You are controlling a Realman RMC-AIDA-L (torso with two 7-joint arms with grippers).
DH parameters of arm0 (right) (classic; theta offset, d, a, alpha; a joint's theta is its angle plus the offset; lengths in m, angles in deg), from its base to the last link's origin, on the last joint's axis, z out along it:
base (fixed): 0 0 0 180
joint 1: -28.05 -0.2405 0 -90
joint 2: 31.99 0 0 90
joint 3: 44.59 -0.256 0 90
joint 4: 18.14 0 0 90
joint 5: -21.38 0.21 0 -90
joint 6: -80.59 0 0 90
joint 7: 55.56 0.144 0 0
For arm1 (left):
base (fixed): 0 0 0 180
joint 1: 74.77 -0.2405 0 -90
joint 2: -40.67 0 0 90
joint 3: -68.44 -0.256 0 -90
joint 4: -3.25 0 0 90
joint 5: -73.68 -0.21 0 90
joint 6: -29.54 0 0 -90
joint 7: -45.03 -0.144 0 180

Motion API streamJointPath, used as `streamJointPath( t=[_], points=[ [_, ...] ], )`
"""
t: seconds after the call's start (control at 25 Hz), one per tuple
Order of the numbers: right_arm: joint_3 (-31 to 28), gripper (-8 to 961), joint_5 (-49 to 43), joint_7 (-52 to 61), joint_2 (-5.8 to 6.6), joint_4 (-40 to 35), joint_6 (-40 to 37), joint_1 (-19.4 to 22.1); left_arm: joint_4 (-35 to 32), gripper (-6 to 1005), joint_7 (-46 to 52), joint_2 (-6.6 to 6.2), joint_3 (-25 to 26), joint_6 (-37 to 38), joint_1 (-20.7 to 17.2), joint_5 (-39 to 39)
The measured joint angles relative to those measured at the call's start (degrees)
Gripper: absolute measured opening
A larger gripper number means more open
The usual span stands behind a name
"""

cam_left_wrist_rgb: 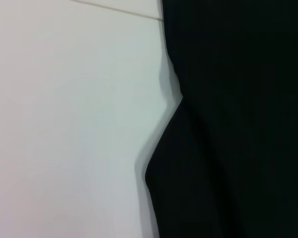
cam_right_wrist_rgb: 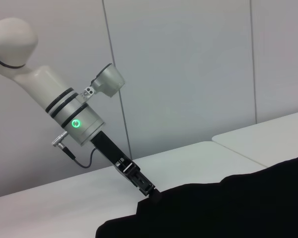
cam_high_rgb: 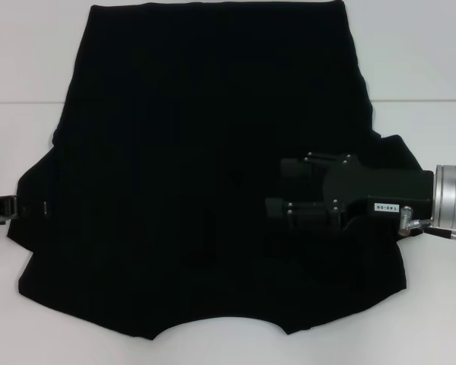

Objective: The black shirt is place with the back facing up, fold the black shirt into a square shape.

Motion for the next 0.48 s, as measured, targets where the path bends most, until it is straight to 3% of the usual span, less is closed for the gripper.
streamJointPath(
  t=[0.48],
  points=[
    [-0.1, 836, 0.0, 0.0, 0.00, 0.0, 0.0, -0.1, 0.4, 921, -0.5, 0.45, -2.0, 0.4, -0.2, -0.1]
  ],
)
